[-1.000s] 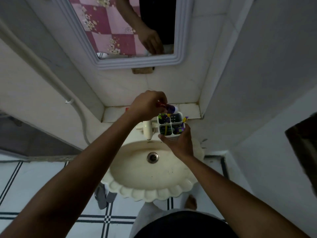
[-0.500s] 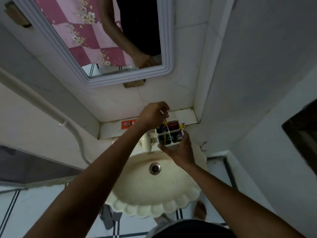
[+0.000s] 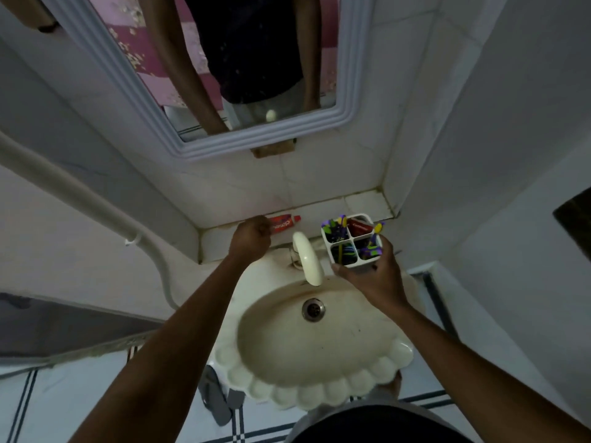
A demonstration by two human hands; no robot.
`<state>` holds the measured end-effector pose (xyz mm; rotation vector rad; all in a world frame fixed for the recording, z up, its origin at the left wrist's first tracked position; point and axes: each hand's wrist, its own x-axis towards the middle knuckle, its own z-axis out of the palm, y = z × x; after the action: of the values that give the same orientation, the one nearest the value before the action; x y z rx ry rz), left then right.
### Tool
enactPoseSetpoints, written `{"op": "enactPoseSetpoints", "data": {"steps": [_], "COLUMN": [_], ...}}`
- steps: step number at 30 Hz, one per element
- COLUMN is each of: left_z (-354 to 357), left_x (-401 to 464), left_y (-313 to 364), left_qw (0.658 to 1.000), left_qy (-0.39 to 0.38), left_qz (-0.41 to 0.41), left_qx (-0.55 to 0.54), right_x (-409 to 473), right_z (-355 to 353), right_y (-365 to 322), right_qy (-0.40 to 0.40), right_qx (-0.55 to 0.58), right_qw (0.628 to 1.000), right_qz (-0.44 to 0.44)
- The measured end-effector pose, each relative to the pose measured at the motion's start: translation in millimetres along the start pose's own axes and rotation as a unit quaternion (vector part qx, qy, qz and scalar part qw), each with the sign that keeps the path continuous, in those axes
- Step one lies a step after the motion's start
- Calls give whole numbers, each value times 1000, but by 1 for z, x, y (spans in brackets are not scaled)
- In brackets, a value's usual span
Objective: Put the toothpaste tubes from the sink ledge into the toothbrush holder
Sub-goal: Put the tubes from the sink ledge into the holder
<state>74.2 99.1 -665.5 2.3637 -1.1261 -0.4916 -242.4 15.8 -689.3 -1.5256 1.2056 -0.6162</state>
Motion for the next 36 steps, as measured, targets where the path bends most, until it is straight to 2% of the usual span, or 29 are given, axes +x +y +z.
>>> {"op": "enactPoseSetpoints", "data": {"steps": [3, 6, 10, 13, 15, 20, 25, 27, 30, 32, 36], "left_z": [12, 24, 33, 35, 32, -9, -62, -78, -95, -86, -71], "left_x": [16, 31, 49, 53, 52, 25, -7, -21, -42, -68, -81], "left_y": [-12, -13, -20, -17, -14, 11, 63, 84, 111, 141, 155], "left_qw": [998, 991, 963, 947, 955, 991, 991, 989, 989, 986, 979], "left_qy": [-11, -42, -99, -94, -88, -88, -93, -101, -74, -46, -23], "left_qz": [30, 25, 19, 38, 49, 47, 68, 85, 125, 157, 188], "left_qx": [45, 122, 251, 305, 278, 86, -63, -63, -8, 27, 81], "right_x": [0, -4, -3, -1, 0, 2, 9, 9, 10, 8, 10], "right_z": [-1, -7, -5, -4, -4, -3, -4, -4, -6, -27, -20], "right_y": [-5, -7, -4, -2, 1, 7, 11, 11, 9, 13, 14], "right_qy": [-5, -10, -13, -10, -13, -23, -48, -55, -48, -68, -73], "right_qx": [7, 11, -1, 2, 4, 7, 3, 5, 0, -2, -28], "right_qw": [1000, 1000, 1000, 1000, 1000, 1000, 999, 998, 999, 997, 997], "right_qz": [3, -1, 0, -5, -6, -1, 0, -4, -18, -25, -27]}}
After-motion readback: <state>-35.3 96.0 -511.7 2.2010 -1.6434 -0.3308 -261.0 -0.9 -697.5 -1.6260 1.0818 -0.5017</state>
